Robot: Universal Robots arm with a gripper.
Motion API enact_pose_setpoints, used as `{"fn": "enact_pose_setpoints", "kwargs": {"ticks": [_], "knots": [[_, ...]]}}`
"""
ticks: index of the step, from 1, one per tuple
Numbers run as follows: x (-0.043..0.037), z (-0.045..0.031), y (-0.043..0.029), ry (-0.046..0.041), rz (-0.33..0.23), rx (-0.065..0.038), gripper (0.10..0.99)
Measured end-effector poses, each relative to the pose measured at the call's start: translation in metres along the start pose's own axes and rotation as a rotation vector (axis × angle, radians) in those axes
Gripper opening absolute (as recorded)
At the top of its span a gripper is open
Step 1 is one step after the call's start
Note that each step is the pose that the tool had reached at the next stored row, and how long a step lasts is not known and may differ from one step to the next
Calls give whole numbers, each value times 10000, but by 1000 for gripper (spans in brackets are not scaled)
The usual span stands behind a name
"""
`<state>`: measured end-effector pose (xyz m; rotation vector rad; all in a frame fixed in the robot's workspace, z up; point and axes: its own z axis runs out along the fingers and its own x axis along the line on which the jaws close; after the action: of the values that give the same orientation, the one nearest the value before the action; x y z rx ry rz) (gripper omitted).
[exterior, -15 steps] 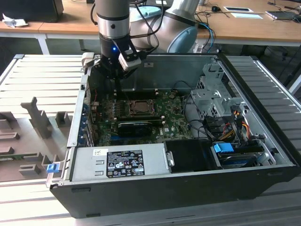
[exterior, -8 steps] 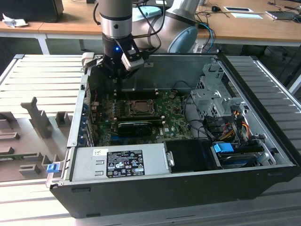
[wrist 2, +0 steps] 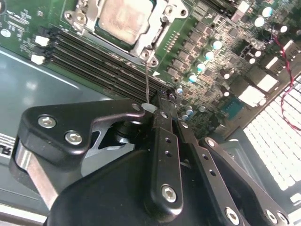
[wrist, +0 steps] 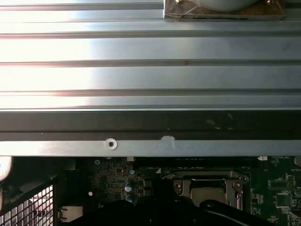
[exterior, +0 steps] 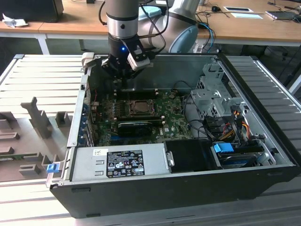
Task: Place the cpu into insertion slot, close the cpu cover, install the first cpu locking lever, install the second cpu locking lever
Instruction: 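Install the first cpu locking lever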
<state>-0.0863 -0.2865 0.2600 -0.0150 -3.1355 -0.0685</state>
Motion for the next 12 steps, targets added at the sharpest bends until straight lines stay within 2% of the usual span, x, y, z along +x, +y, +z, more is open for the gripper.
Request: {"fn": "enact_pose_setpoints", "kwargs": {"ticks": [3,7,12], "knots": [[-58,2,0,0,0,1,106],[-97,9,1,0,0,0,106],[-206,42,0,0,0,-1,106]]}}
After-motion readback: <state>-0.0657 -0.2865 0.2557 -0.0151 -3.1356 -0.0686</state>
